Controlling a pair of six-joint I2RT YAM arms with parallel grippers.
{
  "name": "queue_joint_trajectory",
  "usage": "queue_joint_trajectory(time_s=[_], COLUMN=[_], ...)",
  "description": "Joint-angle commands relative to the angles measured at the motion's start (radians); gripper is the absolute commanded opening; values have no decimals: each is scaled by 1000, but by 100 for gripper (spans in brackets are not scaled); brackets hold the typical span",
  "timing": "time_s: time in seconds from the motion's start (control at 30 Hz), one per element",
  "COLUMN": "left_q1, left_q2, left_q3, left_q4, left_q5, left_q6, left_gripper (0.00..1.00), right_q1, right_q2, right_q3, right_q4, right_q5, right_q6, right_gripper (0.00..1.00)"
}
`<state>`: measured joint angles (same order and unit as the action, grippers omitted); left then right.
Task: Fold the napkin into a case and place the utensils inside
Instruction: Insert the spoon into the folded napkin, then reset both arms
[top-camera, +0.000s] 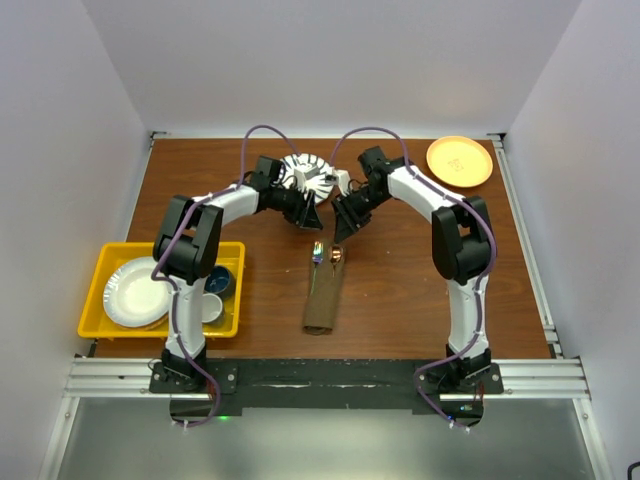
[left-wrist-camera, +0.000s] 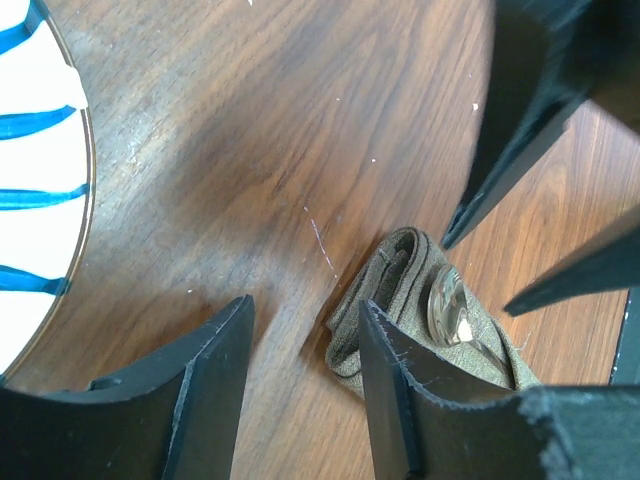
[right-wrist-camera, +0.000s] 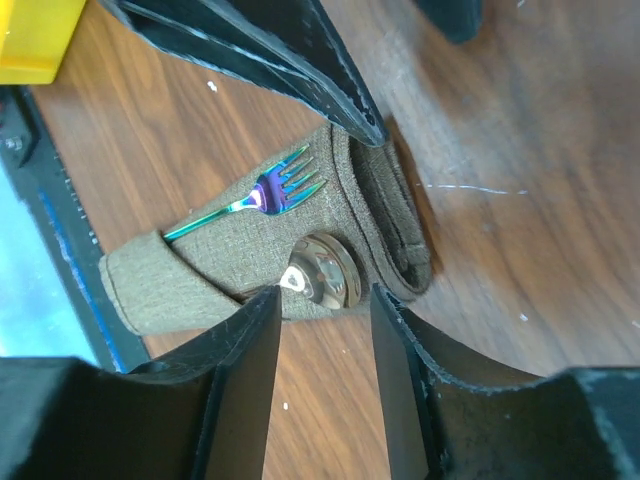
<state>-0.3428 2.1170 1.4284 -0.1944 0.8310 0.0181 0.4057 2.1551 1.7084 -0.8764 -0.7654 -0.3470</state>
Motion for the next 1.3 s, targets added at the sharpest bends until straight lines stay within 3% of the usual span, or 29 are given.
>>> queue_joint_trajectory(time_s=[0.0,0.1,0.23,0.33,0.37,0.47,0.6,0.77,1.0,1.27], left_q1=[-2,2,28,42,53,76,88,120,228,235], left_q2=[-34,-54,-133,-190,-202,-235,-242,-253,-412,-601], left_q3=[-3,-16,-39,3,30,119,285,408,195,-98], left_q4=[29,41,101,57,47,-31,-198,-370,-442,-399], left_q5=[-3,-6,-22,-90,-99,-147,-219,-375,-466,-556], left_q6=[-10,-10,-57,9,19,48,144,111,95,119], left_gripper=[52,56,69,84,100,100,100,100,100,100], right_q1=[13,12,-21,-73,-91,-163,-264,-352,-452,-459], right_q2=[-80,-104,-144,-173,-179,-208,-271,-417,-688,-932], right_q3=[7,34,74,121,134,190,209,75,-297,-605], right_q4=[33,25,22,34,40,57,105,159,229,215], right_q5=[61,87,97,112,117,132,188,250,322,354], right_q6=[22,36,69,103,114,143,164,223,226,249], right_gripper=[47,50,66,76,85,98,98,98,98,98])
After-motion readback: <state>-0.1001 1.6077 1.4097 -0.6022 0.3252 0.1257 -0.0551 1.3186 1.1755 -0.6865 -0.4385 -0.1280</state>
